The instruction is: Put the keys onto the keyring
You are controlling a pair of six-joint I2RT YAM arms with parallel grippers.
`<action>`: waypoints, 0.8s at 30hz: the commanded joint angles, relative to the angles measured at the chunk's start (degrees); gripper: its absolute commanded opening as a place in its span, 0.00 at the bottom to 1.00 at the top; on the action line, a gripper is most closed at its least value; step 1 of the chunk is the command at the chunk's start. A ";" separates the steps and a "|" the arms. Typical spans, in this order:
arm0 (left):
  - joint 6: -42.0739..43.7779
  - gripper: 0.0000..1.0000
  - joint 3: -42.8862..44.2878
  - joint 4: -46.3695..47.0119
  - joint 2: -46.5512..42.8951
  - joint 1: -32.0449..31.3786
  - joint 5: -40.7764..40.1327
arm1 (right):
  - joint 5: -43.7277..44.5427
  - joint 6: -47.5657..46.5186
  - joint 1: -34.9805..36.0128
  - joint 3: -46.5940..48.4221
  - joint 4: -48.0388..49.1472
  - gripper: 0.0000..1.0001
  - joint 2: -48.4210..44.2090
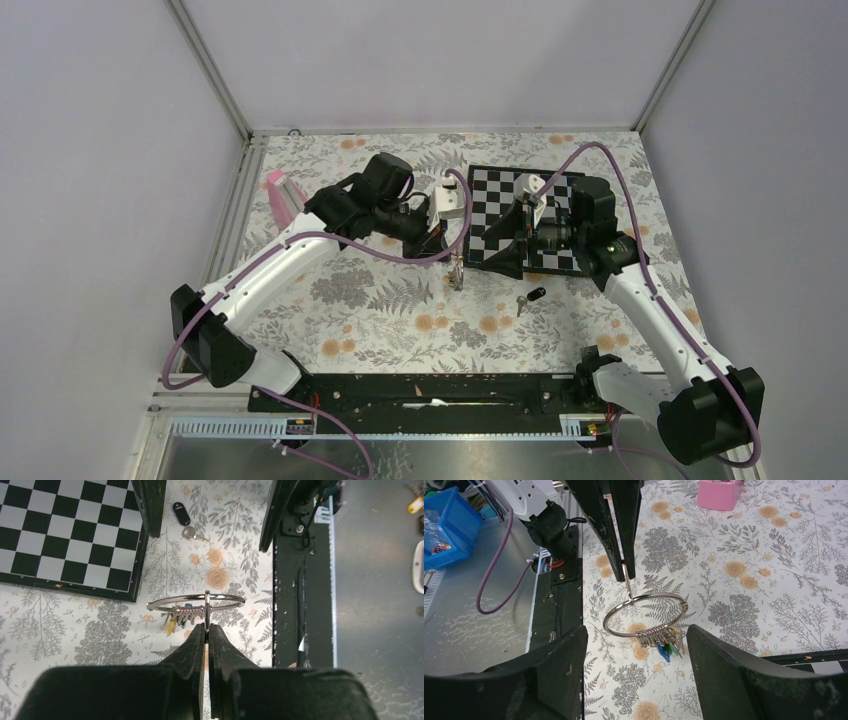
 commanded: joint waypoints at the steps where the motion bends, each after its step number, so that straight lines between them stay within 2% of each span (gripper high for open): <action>1: -5.24 0.00 4.34 3.89 0.31 0.02 6.07 | -2.81 -0.81 -0.10 3.04 -0.69 0.79 -1.83; 12: -6.39 0.00 4.71 3.89 2.16 -1.51 6.33 | -3.72 0.28 0.40 3.83 1.31 0.73 -0.07; 24: -6.84 0.00 4.85 4.31 3.56 -2.58 7.19 | -2.16 -3.27 3.51 2.22 0.63 0.59 1.26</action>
